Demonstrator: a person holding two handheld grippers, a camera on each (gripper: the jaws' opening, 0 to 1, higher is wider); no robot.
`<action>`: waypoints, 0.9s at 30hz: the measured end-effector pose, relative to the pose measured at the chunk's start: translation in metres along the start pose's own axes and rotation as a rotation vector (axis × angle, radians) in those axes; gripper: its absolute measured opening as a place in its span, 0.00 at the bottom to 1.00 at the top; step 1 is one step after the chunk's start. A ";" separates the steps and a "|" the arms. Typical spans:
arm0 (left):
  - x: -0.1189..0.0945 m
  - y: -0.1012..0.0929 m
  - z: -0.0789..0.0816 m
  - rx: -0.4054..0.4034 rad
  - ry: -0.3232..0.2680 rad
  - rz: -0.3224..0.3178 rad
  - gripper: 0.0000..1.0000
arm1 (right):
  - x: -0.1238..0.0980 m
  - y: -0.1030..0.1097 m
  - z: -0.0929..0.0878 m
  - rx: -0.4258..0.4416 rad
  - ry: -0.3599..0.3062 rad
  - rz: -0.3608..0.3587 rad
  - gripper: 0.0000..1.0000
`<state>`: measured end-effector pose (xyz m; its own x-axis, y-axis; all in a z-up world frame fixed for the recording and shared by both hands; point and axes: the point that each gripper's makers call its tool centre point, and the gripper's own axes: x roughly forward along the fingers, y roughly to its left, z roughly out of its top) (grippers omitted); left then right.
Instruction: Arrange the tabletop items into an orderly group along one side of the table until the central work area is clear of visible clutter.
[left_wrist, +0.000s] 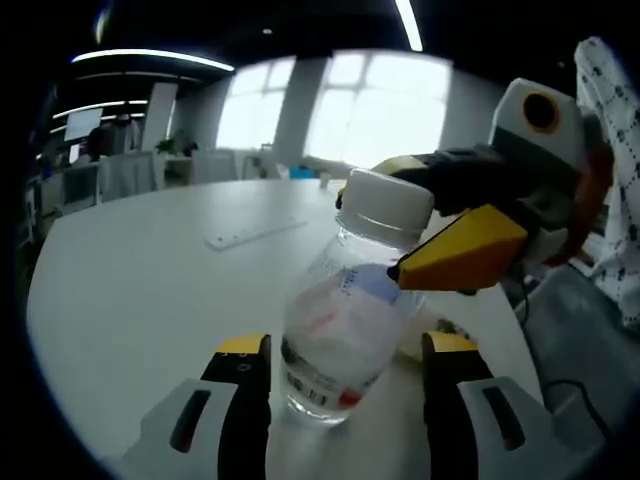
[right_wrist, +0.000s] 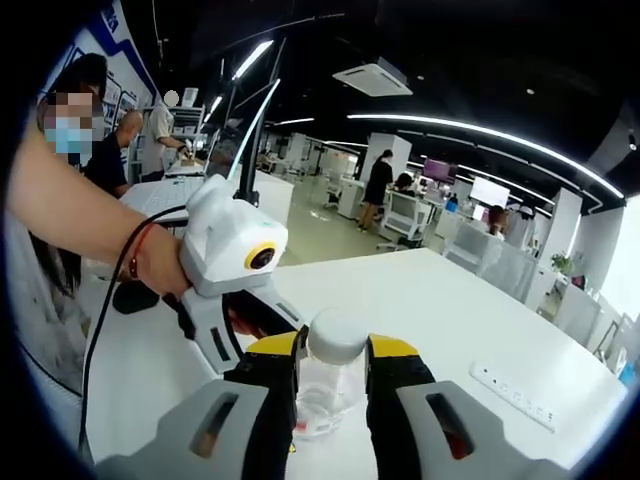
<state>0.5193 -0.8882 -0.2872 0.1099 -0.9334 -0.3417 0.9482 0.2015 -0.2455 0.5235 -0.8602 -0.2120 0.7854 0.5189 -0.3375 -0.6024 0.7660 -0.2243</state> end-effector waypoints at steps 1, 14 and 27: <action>0.000 -0.001 0.000 -0.002 0.001 -0.001 0.57 | 0.000 0.000 0.000 0.002 -0.002 0.000 0.24; -0.001 -0.001 0.000 -0.003 0.001 0.006 0.57 | -0.001 0.001 0.002 -0.016 -0.006 0.009 0.28; 0.000 0.001 0.001 0.000 0.006 0.011 0.56 | -0.002 -0.002 0.004 -0.025 -0.005 0.005 0.27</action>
<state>0.5205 -0.8881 -0.2868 0.1189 -0.9291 -0.3501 0.9469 0.2122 -0.2416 0.5239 -0.8615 -0.2074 0.7832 0.5241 -0.3344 -0.6093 0.7541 -0.2453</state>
